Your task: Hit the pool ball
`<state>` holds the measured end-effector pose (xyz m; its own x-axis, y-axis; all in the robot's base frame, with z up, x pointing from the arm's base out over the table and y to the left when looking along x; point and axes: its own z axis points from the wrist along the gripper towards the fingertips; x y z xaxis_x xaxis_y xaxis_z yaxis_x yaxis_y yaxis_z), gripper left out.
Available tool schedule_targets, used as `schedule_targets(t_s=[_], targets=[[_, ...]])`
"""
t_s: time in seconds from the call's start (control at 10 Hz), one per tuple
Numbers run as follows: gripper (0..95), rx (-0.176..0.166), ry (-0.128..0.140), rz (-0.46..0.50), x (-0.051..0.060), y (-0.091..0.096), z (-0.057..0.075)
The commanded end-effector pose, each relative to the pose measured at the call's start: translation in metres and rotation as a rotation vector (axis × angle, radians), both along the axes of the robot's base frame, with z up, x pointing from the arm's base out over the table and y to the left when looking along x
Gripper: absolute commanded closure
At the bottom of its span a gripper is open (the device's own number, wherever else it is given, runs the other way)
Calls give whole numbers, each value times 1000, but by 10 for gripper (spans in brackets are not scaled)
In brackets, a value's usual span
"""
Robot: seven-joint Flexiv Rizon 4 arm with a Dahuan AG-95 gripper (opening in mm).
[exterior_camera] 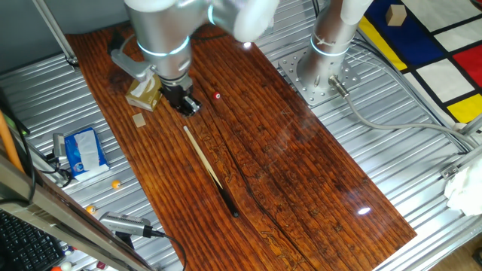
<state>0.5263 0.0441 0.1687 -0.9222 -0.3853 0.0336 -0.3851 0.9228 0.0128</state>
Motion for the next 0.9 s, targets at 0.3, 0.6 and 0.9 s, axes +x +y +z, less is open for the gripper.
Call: schedule_targets(t_s=[0.3,0.6,0.9], targets=[[950,-6,-10,55,-1,0,0],[950,3,-17,152,0,1,2],[950,11,-23,302,12,22,8]])
